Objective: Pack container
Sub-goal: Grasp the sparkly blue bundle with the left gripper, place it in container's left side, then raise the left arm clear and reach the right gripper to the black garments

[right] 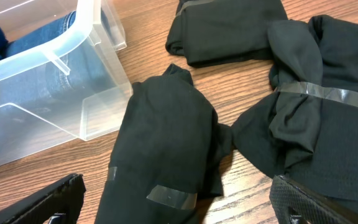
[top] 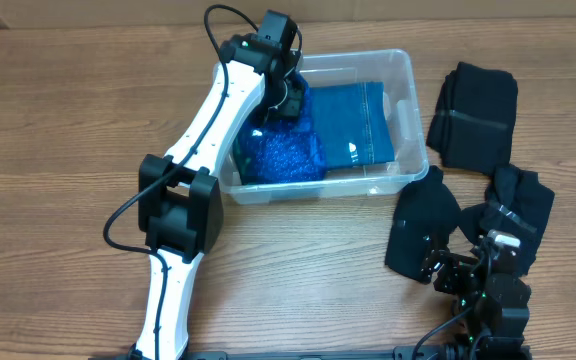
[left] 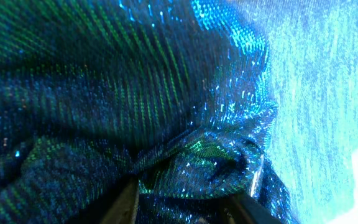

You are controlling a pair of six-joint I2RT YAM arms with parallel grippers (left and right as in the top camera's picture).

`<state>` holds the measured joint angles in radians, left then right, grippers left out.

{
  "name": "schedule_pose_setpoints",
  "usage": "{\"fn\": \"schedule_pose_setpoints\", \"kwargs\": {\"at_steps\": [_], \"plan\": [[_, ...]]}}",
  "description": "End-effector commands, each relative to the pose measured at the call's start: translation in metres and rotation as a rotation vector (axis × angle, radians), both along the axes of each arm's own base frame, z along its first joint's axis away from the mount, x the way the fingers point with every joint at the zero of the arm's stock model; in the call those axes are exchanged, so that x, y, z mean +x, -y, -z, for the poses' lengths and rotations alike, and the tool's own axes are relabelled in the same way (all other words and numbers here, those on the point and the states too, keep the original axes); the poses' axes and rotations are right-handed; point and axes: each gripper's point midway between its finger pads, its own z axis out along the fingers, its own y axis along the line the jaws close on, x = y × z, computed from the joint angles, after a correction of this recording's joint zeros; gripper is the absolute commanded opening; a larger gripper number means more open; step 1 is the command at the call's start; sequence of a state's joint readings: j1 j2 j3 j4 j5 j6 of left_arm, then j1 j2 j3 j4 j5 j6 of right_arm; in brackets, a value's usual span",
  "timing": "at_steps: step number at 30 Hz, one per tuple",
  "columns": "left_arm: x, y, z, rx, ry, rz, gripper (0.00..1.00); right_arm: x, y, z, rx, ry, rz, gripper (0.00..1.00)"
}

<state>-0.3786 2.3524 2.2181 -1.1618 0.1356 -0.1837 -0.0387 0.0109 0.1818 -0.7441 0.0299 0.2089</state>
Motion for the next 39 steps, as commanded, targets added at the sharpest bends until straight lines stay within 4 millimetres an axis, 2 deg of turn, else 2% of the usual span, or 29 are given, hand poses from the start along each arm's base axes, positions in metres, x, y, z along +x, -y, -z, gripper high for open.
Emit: {"fn": "schedule_pose_setpoints", "kwargs": {"at_steps": [1, 2, 3, 4, 6, 8, 10, 11, 13, 15, 17, 18, 19, 21, 24, 27, 28, 30, 31, 33, 34, 36, 39], "plan": [[0.005, -0.021, -0.091, 0.003, 0.159, -0.045, 0.55, 0.000, 0.000, 0.006, -0.001, -0.006, 0.000, 1.00], [0.001, -0.023, -0.118, -0.016, 0.207, -0.046, 0.63, 0.000, 0.000, 0.006, -0.001, -0.006, 0.000, 1.00], [-0.003, -0.024, -0.138, -0.030, 0.242, -0.047, 0.74, 0.000, 0.000, 0.006, -0.001, -0.006, 0.000, 1.00], [-0.012, -0.027, -0.166, -0.051, 0.293, -0.049, 0.87, 0.000, 0.000, 0.006, -0.001, -0.006, 0.000, 1.00], [-0.032, -0.040, -0.208, -0.070, 0.354, -0.061, 1.00, 0.000, 0.000, 0.006, -0.001, -0.006, 0.000, 1.00], [-0.047, -0.062, -0.220, -0.059, 0.342, -0.094, 1.00, 0.001, 0.000, 0.005, -0.001, -0.002, 0.000, 1.00], [-0.064, -0.104, -0.217, -0.020, 0.265, -0.173, 1.00, 0.011, -0.001, -0.015, 0.001, 0.087, -0.008, 1.00], [-0.071, -0.125, -0.212, 0.002, 0.215, -0.217, 1.00, 0.015, -0.010, -0.025, 0.036, 0.134, -0.049, 1.00], [-0.089, -0.161, -0.202, 0.038, 0.116, -0.291, 1.00, 0.014, -0.032, -0.026, 0.191, 0.131, -0.117, 1.00], [-0.100, -0.182, -0.200, 0.068, 0.080, -0.285, 1.00, 0.015, -0.041, -0.034, 0.315, 0.148, -0.116, 1.00], [-0.106, -0.186, -0.212, 0.074, 0.119, -0.272, 1.00, 0.017, -0.051, -0.054, 0.332, 0.213, -0.187, 1.00], [-0.114, -0.191, -0.227, 0.093, 0.168, -0.286, 1.00, 0.016, -0.052, -0.079, 0.351, 0.265, -0.194, 1.00], [-0.122, -0.198, -0.244, 0.109, 0.224, -0.318, 1.00, 0.014, -0.053, -0.094, 0.360, 0.283, -0.193, 1.00], [-0.142, -0.207, -0.270, 0.127, 0.306, -0.367, 1.00, 0.013, -0.048, -0.108, 0.360, 0.234, -0.158, 1.00], [-0.168, -0.209, -0.299, 0.108, 0.395, -0.382, 1.00, 0.024, -0.041, -0.095, 0.371, 0.004, -0.075, 1.00], [-0.179, -0.210, -0.310, 0.099, 0.434, -0.385, 1.00, 0.056, -0.040, -0.075, 0.383, -0.227, -0.034, 1.00], [-0.179, -0.210, -0.309, 0.100, 0.431, -0.385, 1.00, 0.070, -0.040, -0.055, 0.392, -0.343, -0.015, 1.00], [-0.178, -0.210, -0.309, 0.100, 0.428, -0.384, 1.00, 0.079, -0.041, -0.025, 0.407, -0.477, 0.003, 1.00], [-0.178, -0.210, -0.308, 0.101, 0.428, -0.384, 1.00, 0.079, -0.039, 0.005, 0.414, -0.594, 0.032, 1.00], [-0.178, -0.210, -0.308, 0.101, 0.426, -0.384, 1.00, 0.075, -0.028, 0.040, 0.411, -0.716, 0.096, 1.00], [-0.178, -0.210, -0.308, 0.101, 0.426, -0.384, 1.00, 0.073, -0.021, 0.047, 0.394, -0.739, 0.116, 1.00], [-0.177, -0.210, -0.308, 0.101, 0.426, -0.384, 1.00, 0.067, -0.014, 0.050, 0.378, -0.761, 0.140, 1.00], [-0.177, -0.210, -0.308, 0.101, 0.425, -0.384, 1.00, 0.046, -0.006, 0.055, 0.378, -0.842, 0.169, 1.00]]}}
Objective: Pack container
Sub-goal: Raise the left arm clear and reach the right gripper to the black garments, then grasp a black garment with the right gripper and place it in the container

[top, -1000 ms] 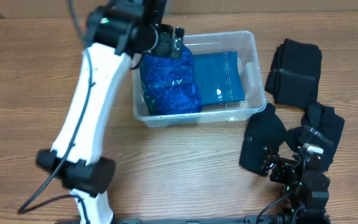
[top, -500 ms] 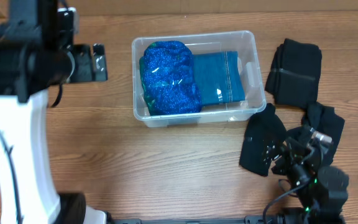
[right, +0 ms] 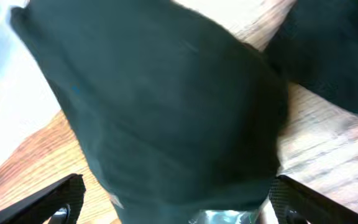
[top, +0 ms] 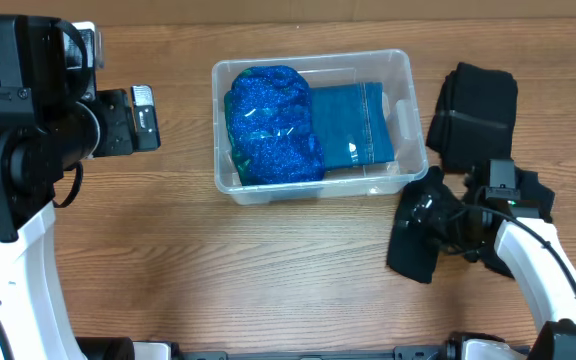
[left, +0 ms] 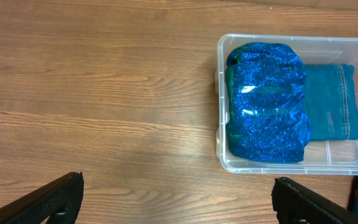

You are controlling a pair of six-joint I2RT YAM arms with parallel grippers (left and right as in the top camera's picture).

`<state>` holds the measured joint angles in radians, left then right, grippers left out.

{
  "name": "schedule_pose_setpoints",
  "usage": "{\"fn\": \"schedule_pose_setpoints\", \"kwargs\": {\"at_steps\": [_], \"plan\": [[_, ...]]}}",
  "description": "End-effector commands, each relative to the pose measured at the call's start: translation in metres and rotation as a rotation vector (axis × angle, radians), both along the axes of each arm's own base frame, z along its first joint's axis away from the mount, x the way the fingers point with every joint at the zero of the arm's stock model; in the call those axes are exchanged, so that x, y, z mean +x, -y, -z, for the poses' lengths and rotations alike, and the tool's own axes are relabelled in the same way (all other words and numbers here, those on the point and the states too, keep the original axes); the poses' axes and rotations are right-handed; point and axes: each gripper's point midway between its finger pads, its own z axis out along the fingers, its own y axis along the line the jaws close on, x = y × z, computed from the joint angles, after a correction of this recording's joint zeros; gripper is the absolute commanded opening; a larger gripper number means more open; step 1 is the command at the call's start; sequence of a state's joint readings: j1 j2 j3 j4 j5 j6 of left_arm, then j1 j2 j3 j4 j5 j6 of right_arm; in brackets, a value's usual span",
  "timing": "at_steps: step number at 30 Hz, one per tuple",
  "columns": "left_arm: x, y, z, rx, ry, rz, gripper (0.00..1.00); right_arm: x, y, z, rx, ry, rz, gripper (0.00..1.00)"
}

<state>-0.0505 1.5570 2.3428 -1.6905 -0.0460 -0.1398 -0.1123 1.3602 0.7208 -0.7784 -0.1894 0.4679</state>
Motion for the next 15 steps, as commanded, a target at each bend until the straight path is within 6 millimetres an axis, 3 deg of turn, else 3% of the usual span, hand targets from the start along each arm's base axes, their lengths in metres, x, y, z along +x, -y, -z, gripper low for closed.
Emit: {"fn": "schedule_pose_setpoints", "kwargs": {"at_steps": [1, 2, 8, 15], "plan": [[0.002, -0.002, 0.000, 0.002, 0.000, -0.018, 1.00, -0.009, 0.011, -0.003, -0.018, -0.027, -0.017, 1.00], [0.002, -0.002, 0.000, 0.002, 0.000, -0.018, 1.00, -0.011, 0.013, -0.003, -0.008, -0.035, -0.014, 1.00], [0.002, -0.002, 0.000, 0.002, 0.000, -0.018, 1.00, 0.018, -0.006, -0.002, 0.111, 0.136, -0.041, 1.00], [0.002, -0.002, 0.000, 0.002, 0.000, -0.018, 1.00, 0.001, -0.012, 0.018, 0.135, 0.107, -0.047, 0.76]]}}
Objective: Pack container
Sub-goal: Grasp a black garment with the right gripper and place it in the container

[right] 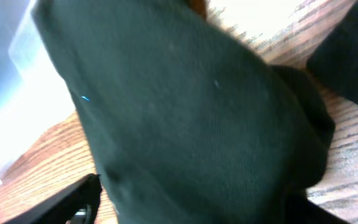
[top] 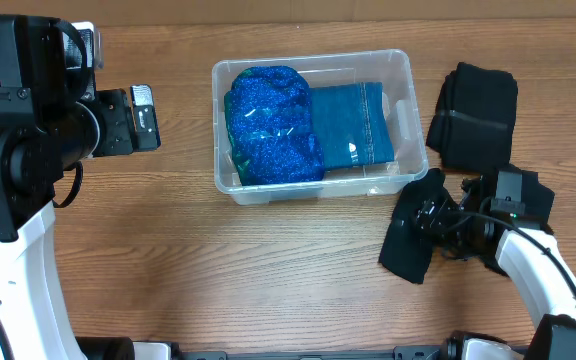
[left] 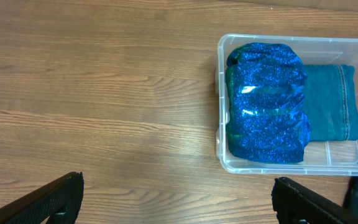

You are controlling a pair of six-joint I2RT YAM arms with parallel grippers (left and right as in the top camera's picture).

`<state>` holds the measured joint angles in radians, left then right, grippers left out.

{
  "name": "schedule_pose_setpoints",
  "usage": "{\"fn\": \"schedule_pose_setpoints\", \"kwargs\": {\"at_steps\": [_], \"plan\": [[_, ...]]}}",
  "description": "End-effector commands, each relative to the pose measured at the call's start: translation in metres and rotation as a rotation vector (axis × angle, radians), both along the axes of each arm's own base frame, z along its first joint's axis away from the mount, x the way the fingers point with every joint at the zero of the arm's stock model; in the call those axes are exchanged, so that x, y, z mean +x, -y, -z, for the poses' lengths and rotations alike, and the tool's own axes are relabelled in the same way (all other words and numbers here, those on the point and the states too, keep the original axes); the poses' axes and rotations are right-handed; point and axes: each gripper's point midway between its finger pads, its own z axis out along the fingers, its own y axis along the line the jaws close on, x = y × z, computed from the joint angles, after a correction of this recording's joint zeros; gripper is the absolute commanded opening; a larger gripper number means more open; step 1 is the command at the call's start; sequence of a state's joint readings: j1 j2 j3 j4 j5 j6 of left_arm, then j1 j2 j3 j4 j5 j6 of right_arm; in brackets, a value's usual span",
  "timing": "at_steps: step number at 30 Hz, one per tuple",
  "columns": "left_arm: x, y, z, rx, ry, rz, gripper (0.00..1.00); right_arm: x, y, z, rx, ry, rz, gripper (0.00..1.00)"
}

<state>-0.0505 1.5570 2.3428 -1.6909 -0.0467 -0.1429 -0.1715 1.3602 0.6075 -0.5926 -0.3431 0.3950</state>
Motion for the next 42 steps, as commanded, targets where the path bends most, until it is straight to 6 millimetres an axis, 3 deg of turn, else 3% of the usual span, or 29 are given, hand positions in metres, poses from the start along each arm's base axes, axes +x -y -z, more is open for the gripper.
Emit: {"fn": "schedule_pose_setpoints", "kwargs": {"at_steps": [1, 4, 5, 6, 8, 9, 11, 12, 13, 14, 15, 16, 18, 21, 23, 25, 27, 28, 30, 32, 33, 34, 37, 39, 40, 42], "plan": [[0.002, -0.002, 0.000, 0.003, 0.000, -0.016, 1.00, -0.005, -0.003, 0.003, 0.018, -0.001, -0.002, 0.70], [0.002, -0.002, 0.000, 0.003, 0.000, -0.016, 1.00, -0.004, -0.001, 0.004, 0.011, 0.001, 0.000, 0.57], [0.002, -0.002, 0.000, 0.003, 0.000, -0.016, 1.00, -0.004, 0.002, 0.005, -0.011, 0.002, 0.006, 0.43], [0.002, -0.002, 0.000, 0.003, 0.000, -0.016, 1.00, -0.001, 0.003, 0.004, -0.015, 0.011, 0.007, 0.36], [0.002, -0.002, 0.000, 0.003, 0.000, -0.016, 1.00, 0.003, 0.001, -0.005, 0.000, 0.021, 0.002, 0.31], [0.002, -0.002, 0.000, 0.003, 0.000, -0.016, 1.00, 0.007, 0.001, -0.018, 0.003, 0.031, 0.000, 0.30], [0.002, -0.002, 0.000, 0.003, 0.000, -0.016, 1.00, 0.017, 0.002, -0.064, -0.008, 0.091, -0.007, 0.24], [0.002, -0.002, 0.000, 0.003, 0.000, -0.016, 1.00, 0.020, 0.001, -0.098, -0.016, 0.141, -0.013, 0.17], [0.002, -0.002, 0.000, 0.003, 0.000, -0.016, 1.00, 0.018, -0.004, -0.147, -0.017, 0.200, -0.020, 0.04], [0.002, -0.002, 0.000, 0.003, 0.000, -0.016, 1.00, 0.017, -0.007, -0.171, -0.020, 0.238, -0.032, 0.04], [0.002, -0.002, 0.000, 0.003, 0.000, -0.016, 1.00, 0.018, -0.015, -0.211, -0.025, 0.318, -0.062, 0.04], [0.002, -0.002, 0.000, 0.003, 0.000, -0.016, 1.00, 0.021, -0.028, -0.239, -0.007, 0.394, -0.109, 0.04], [0.002, -0.002, 0.000, 0.003, 0.000, -0.016, 1.00, 0.031, -0.054, -0.270, 0.032, 0.518, -0.204, 0.04], [0.002, -0.002, 0.000, 0.003, 0.000, -0.016, 1.00, 0.057, -0.099, -0.294, 0.088, 0.679, -0.349, 0.04], [0.002, -0.002, 0.000, 0.003, 0.000, -0.016, 1.00, 0.087, -0.132, -0.301, 0.118, 0.784, -0.452, 0.04], [0.002, -0.002, 0.000, 0.003, 0.000, -0.016, 1.00, 0.115, -0.157, -0.290, 0.132, 0.829, -0.525, 0.04], [0.002, -0.002, 0.000, 0.003, 0.000, -0.016, 1.00, 0.148, -0.168, -0.250, 0.092, 0.818, -0.596, 0.04], [0.002, -0.002, 0.000, 0.003, 0.000, -0.016, 1.00, 0.154, -0.171, -0.237, 0.081, 0.807, -0.622, 0.04], [0.002, -0.002, 0.000, 0.003, 0.000, -0.016, 1.00, 0.162, -0.177, -0.188, 0.084, 0.709, -0.687, 0.08], [0.002, -0.002, 0.000, 0.003, 0.000, -0.016, 1.00, 0.151, -0.173, -0.145, 0.098, 0.541, -0.688, 0.54], [0.002, -0.002, 0.000, 0.003, 0.000, -0.016, 1.00, 0.140, -0.167, -0.136, 0.082, 0.475, -0.698, 0.65], [0.002, -0.002, 0.000, 0.003, 0.000, -0.016, 1.00, 0.134, -0.162, -0.138, 0.059, 0.457, -0.701, 0.67], [0.002, -0.002, 0.000, 0.003, 0.000, -0.016, 1.00, 0.121, -0.117, -0.175, -0.164, 0.398, -0.585, 0.73], [0.002, -0.002, 0.000, 0.003, 0.000, -0.016, 1.00, 0.112, -0.070, -0.207, -0.244, 0.373, -0.334, 0.84], [0.002, -0.002, 0.000, 0.003, 0.000, -0.016, 1.00, 0.108, -0.055, -0.216, -0.234, 0.376, -0.255, 0.90], [0.002, -0.002, 0.000, 0.003, 0.000, -0.016, 1.00, 0.095, 0.000, -0.224, -0.198, 0.313, 0.011, 1.00]]}}
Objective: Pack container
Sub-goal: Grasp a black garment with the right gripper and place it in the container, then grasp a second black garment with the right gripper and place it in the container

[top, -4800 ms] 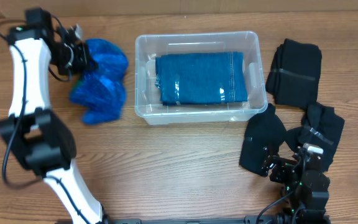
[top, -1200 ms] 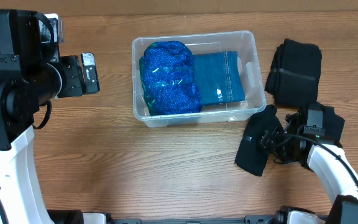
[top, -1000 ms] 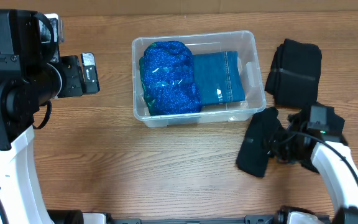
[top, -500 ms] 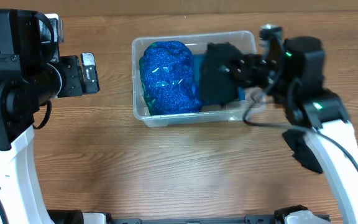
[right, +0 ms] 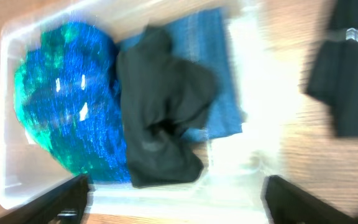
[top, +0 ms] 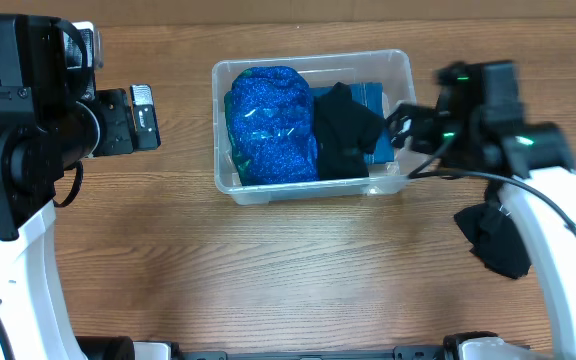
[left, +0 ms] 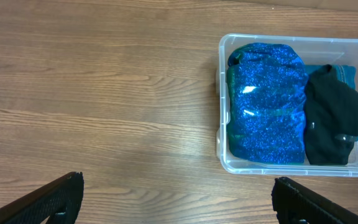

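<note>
The clear plastic container (top: 400, 62) holds a sparkly blue cloth (top: 268, 125) on its left and folded blue denim (right: 219, 81) on its right. A crumpled black garment (top: 343, 135) lies on top of the denim inside the container. My right gripper (right: 179, 205) hangs open and empty above the container's right end. Far to the left and high up, my left gripper (left: 179, 199) stands open with nothing between its fingers, over bare wood.
A loose black garment (top: 493, 240) lies on the table right of the container, below my right arm. Another folded black garment (right: 347, 74) with a strip of tape lies beyond the container's right end. The wooden table (top: 268, 270) stretches in front.
The black garment that my right gripper held on the table right of the container now lies in the container on the denim. The right gripper is open above it. The left arm is unchanged.
My left gripper was first down in the container at the sparkly cloth, my right one open near the black garments. Then the left arm stood raised and open at the left while the right gripper closed on one black garment. That garment now lies released in the container.
</note>
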You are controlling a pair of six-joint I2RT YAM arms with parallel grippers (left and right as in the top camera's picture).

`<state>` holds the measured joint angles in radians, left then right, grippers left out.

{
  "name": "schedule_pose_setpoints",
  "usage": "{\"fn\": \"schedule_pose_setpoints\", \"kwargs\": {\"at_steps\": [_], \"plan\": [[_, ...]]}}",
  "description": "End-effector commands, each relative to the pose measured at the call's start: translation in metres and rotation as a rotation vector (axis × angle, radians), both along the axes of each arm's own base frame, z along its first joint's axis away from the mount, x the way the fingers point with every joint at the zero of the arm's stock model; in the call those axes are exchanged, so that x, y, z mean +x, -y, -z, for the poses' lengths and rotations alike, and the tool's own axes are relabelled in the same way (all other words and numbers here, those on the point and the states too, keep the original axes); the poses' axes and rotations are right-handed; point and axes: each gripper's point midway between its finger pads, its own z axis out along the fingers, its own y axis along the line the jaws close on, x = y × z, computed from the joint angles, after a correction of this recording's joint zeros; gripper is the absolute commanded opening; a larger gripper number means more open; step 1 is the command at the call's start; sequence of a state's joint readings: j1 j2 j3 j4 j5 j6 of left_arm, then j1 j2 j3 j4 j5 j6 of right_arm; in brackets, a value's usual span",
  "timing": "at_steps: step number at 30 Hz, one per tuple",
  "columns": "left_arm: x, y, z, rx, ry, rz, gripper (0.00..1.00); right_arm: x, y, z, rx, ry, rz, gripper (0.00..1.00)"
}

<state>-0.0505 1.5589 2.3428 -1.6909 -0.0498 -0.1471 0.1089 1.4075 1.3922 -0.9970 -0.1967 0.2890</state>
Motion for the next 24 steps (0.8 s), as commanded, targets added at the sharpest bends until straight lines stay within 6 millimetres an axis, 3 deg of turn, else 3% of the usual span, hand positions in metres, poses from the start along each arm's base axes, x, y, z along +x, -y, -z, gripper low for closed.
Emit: {"fn": "schedule_pose_setpoints", "kwargs": {"at_steps": [1, 3, 4, 6, 8, 10, 13, 16, 17, 21, 23, 24], "plan": [[0.001, -0.001, 0.000, 0.003, 0.002, -0.010, 1.00, -0.011, 0.084, -0.009, 0.072, -0.059, 0.436, 1.00], [0.001, -0.001, 0.000, 0.003, 0.002, -0.010, 1.00, -0.030, 0.149, 0.009, 0.092, -0.145, 0.660, 1.00], [0.001, -0.001, 0.000, 0.003, 0.002, -0.010, 1.00, -0.038, 0.171, 0.019, 0.092, -0.173, 0.723, 1.00], [0.001, -0.001, 0.000, 0.003, 0.002, -0.010, 1.00, -0.064, 0.226, 0.052, 0.090, -0.256, 0.863, 1.00], [0.001, -0.001, 0.000, 0.003, 0.002, -0.010, 1.00, -0.087, 0.261, 0.092, 0.096, -0.336, 0.943, 1.00], [0.001, -0.001, 0.000, 0.003, 0.002, -0.010, 1.00, -0.108, 0.278, 0.135, 0.126, -0.424, 1.001, 1.00], [0.001, -0.001, 0.000, 0.003, 0.002, -0.010, 1.00, -0.119, 0.285, 0.182, 0.181, -0.493, 1.008, 1.00], [0.001, -0.001, 0.000, 0.003, 0.002, -0.010, 1.00, -0.118, 0.282, 0.208, 0.200, -0.538, 0.970, 1.00], [0.001, -0.001, 0.000, 0.003, 0.002, -0.010, 1.00, -0.107, 0.275, 0.214, 0.250, -0.510, 0.893, 1.00], [0.001, -0.001, 0.000, 0.003, 0.002, -0.010, 1.00, -0.095, 0.258, 0.222, 0.342, -0.459, 0.812, 0.97], [0.001, -0.001, 0.000, 0.003, 0.002, -0.010, 1.00, -0.086, 0.244, 0.221, 0.412, -0.405, 0.729, 0.88], [0.001, -0.001, 0.000, 0.003, 0.002, -0.010, 1.00, -0.086, 0.239, 0.221, 0.437, -0.403, 0.719, 0.76]]}}
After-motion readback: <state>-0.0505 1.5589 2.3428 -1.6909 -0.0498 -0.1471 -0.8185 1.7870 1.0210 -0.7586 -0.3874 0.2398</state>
